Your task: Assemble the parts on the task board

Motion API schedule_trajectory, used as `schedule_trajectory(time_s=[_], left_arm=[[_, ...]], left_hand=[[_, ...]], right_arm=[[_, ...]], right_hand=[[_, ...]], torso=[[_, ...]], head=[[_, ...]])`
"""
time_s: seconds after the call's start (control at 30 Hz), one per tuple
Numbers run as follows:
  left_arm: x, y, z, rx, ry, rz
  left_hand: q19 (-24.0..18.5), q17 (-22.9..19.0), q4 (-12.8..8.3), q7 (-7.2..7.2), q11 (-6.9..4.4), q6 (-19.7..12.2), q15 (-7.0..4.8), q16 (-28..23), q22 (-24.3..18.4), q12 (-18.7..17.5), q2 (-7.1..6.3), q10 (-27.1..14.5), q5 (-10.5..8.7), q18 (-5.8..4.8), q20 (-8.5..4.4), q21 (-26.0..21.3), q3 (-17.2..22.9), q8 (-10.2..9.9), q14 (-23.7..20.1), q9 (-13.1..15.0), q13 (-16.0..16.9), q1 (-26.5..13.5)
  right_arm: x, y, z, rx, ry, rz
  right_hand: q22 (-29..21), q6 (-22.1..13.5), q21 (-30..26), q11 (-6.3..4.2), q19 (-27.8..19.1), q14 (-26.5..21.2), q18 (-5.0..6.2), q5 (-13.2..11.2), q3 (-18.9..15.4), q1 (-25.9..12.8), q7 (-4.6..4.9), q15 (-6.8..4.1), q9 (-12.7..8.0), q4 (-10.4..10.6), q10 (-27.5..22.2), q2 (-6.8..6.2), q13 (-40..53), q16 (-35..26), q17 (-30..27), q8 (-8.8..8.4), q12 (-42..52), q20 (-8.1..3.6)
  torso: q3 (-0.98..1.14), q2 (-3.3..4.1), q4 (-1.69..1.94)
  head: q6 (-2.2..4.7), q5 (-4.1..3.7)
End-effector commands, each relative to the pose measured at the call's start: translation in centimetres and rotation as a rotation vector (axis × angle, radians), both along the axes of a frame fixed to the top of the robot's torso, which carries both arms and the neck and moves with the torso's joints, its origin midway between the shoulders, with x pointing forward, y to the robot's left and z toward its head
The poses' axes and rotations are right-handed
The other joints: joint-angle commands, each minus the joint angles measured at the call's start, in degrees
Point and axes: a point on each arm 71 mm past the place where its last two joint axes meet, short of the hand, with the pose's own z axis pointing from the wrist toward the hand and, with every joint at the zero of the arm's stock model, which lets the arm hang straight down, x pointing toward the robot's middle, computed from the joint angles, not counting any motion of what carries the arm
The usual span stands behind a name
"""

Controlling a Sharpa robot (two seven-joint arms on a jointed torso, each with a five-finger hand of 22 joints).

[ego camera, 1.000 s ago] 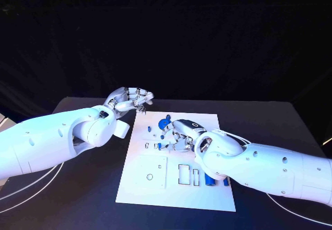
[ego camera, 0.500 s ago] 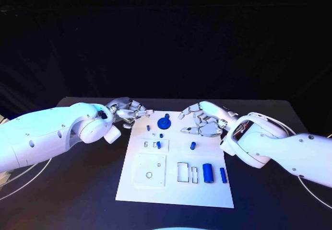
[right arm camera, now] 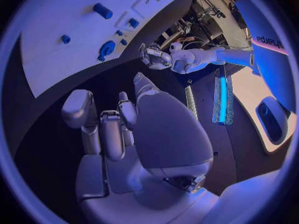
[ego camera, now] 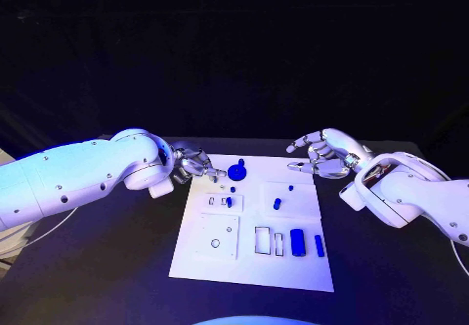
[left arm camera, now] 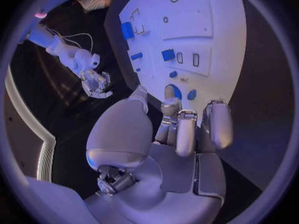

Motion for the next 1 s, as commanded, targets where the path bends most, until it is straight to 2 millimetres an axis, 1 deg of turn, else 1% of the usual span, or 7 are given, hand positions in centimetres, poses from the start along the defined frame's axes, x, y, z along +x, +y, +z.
schedule_trajectory(time_s=[0.03,0.1,0.3,0.43,0.6,0.77,1.0], left_arm=[[0.2,-0.4,-0.1,0.171,-0.014,0.011],[0.4,-0.9,-0.3,0.186,-0.01,0.015],[0.9,-2.4,-1.0,0.216,0.018,0.015],[1.1,-3.5,-1.5,0.222,0.036,0.001],[0.9,-4.8,-1.8,0.222,0.062,-0.038],[0.7,-5.3,-2.1,0.239,0.096,-0.075],[0.4,-5.7,-2.4,0.263,0.129,-0.116]], left_hand=[[0.2,12.7,0.0,-0.05,-0.18,0.5,-0.64,0.3,0.2,0.0,0.41,0.3,-0.24,-0.46,-0.23,0.3,-0.9,0.7,5.0,1.1,0.1,-1.1],[0.2,12.5,0.0,-0.1,-0.23,0.3,-0.7,0.2,0.3,-0.2,0.54,0.2,-0.24,-0.47,-0.31,0.3,-1.3,0.8,5.0,1.4,-0.1,-1.5],[-0.2,11.9,0.0,-0.11,-0.25,-0.2,-0.74,-0.2,-0.3,-1.1,1.43,-0.6,-0.25,-0.36,-0.43,0.0,-3.1,1.1,4.7,2.7,-1.1,-3.2],[-0.3,11.8,0.0,-0.1,-0.23,-0.3,-0.73,-0.3,-0.4,-1.3,1.67,-0.7,-0.24,-0.34,-0.43,0.0,-3.4,1.1,4.6,2.9,-1.2,-3.4],[-0.2,11.9,0.0,-0.09,-0.22,-0.3,-0.72,-0.3,-0.3,-1.2,1.74,-0.7,-0.24,-0.35,-0.43,0.0,-3.4,1.2,4.7,3.0,-1.1,-3.4],[-0.3,11.9,0.0,-0.1,-0.22,-0.4,-0.72,-0.3,-0.3,-1.3,2.11,-0.7,-0.23,-0.35,-0.42,-0.1,-3.6,1.2,4.7,3.2,-1.1,-3.5],[-0.6,11.5,-0.1,-0.03,-0.16,-0.7,-0.66,-0.5,-0.8,-1.6,2.88,-1.1,-0.22,-0.25,-0.39,-0.3,-3.9,1.2,4.5,3.6,-1.4,-3.3]], right_arm=[[0.4,-0.6,0.1,0.032,0.014,-0.031],[0.6,-0.8,0.1,0.03,0.014,-0.043],[1.0,-1.2,0.1,0.027,0.013,-0.063],[1.2,-1.4,0.1,0.025,0.013,-0.074],[1.4,-1.5,0.1,0.021,0.015,-0.084],[1.5,-1.5,0.1,0.019,0.016,-0.087],[1.5,-1.5,0.1,0.016,0.018,-0.09]], right_hand=[[-0.1,0.3,-0.3,-0.04,0.1,3.5,0.43,0.5,0.1,0.2,0.12,-0.23,0.1,0.2,-0.2,-0.51,-0.1,-0.3,4.3,0.23,-0.1,-0.3],[-0.1,0.2,-0.5,-0.04,0.0,3.5,0.46,0.7,0.1,0.1,0.11,-0.24,0.1,0.3,-0.2,-0.56,-0.1,-0.3,4.3,0.27,-0.1,-0.31],[-0.2,0.1,-0.6,-0.04,0.0,3.5,0.47,0.9,0.0,0.0,0.11,-0.25,0.1,0.3,-0.2,-0.65,-0.2,-0.3,4.3,0.31,-0.1,-0.32],[-0.2,0.1,-0.6,-0.04,0.0,3.4,0.47,1.2,0.0,-0.1,0.11,-0.25,0.2,0.3,-0.2,-0.69,-0.3,-0.4,4.2,0.35,-0.2,-0.32],[-0.3,0.0,-0.7,-0.04,0.0,3.4,0.5,1.2,-0.1,-0.2,0.11,-0.25,0.2,0.4,-0.3,-0.7,-0.4,-0.4,4.1,0.37,-0.3,-0.33],[-0.3,0.0,-0.7,-0.04,0.0,3.4,0.5,1.2,-0.1,-0.2,0.11,-0.25,0.2,0.4,-0.3,-0.7,-0.4,-0.4,4.1,0.37,-0.3,-0.33],[-0.3,0.0,-0.7,-0.04,0.0,3.4,0.49,1.2,-0.1,-0.2,0.11,-0.25,0.2,0.4,-0.3,-0.7,-0.4,-0.4,4.1,0.38,-0.3,-0.33]], torso=[[0.11,-0.13,0.08],[0.12,-0.12,0.11],[0.03,-0.05,-0.14],[0.02,0.02,0.1],[0.01,-0.02,-0.11],[0.05,-0.08,-0.19],[-0.01,-0.04,-0.04]], head=[[-0.23,0.11],[-0.34,0.16],[-0.46,0.54],[-0.67,0.41],[-0.74,0.42],[-0.78,0.4],[-0.76,0.21]])
